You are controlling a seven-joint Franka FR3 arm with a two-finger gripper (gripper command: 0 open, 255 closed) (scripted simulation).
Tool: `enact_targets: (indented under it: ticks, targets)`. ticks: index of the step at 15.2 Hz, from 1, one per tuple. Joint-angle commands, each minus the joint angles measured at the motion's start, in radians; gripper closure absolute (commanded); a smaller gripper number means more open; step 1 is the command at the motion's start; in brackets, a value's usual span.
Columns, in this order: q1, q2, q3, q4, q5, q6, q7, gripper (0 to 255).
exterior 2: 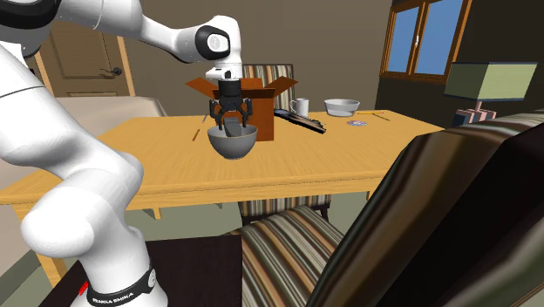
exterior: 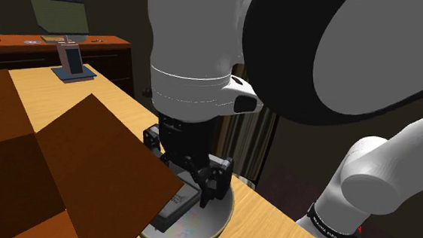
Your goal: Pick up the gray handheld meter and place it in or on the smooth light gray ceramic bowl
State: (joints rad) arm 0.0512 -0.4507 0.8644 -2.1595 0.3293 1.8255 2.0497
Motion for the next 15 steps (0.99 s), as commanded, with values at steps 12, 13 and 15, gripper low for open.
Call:
enact_targets:
  ticks: [12, 13, 15]
  targets:
    - [-0.006, -0.001, -0.031, 0.122, -0.017, -0.125, 0.007, 0]
    - [-0.006, -0.001, -0.031, 0.122, -0.017, -0.125, 0.007, 0]
    - [-0.006, -0.001, -0.031, 0.122, -0.017, -0.125, 0.007, 0]
